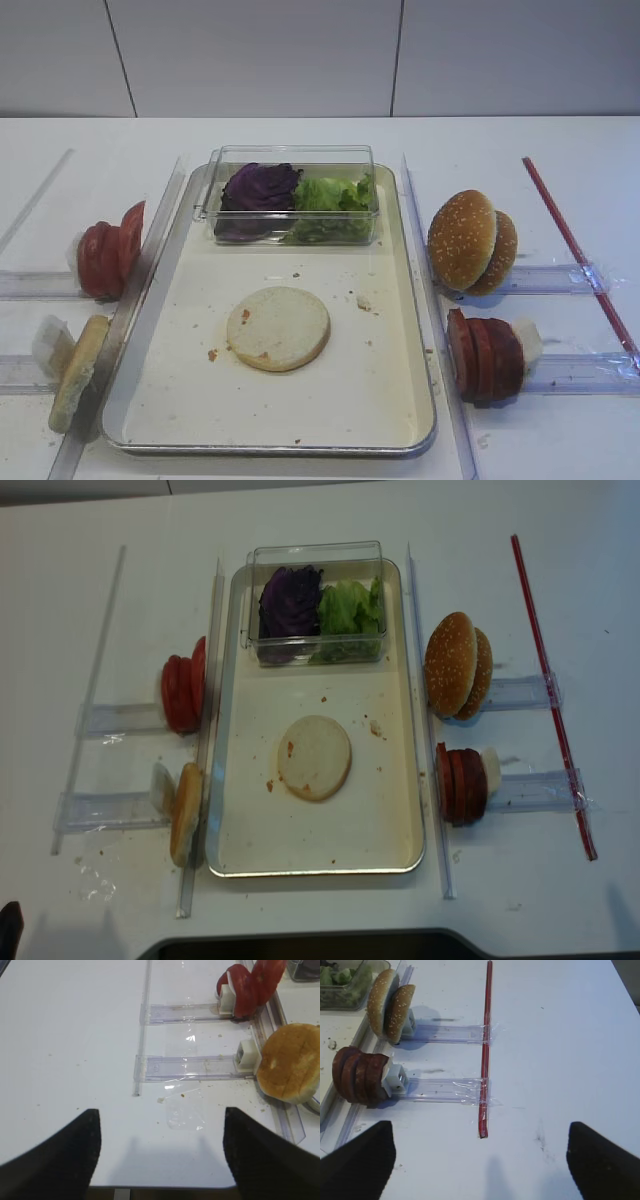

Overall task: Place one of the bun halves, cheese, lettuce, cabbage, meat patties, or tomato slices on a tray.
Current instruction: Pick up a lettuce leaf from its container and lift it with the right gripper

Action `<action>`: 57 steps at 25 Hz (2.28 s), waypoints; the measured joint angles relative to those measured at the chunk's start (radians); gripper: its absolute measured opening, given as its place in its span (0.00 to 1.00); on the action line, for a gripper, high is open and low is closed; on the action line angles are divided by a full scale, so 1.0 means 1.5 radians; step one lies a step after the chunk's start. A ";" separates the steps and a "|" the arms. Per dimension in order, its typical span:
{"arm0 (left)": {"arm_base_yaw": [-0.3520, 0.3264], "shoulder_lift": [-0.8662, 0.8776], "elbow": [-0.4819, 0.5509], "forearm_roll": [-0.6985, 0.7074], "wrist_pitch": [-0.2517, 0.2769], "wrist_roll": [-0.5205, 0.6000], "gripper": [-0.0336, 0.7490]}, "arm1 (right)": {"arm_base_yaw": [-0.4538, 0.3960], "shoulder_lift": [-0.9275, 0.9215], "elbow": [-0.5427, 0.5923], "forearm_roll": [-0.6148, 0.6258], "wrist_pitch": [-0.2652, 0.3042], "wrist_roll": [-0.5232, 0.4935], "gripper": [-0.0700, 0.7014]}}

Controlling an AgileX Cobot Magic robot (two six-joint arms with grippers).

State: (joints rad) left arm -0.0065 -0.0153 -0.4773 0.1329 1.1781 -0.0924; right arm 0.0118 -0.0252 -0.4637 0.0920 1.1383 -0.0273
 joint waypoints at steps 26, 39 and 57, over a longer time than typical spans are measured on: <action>0.000 0.000 0.000 0.000 0.001 0.000 0.65 | 0.000 0.000 -0.001 0.050 -0.001 -0.024 0.99; 0.000 0.000 0.000 0.000 0.001 0.000 0.65 | 0.000 0.200 -0.164 0.072 0.015 -0.060 0.94; 0.000 0.000 0.000 0.000 0.001 0.000 0.65 | 0.000 0.555 -0.380 0.179 0.050 -0.137 0.91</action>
State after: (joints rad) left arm -0.0065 -0.0153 -0.4773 0.1329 1.1795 -0.0924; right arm 0.0118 0.8066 -1.0341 0.3610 1.2136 -0.2322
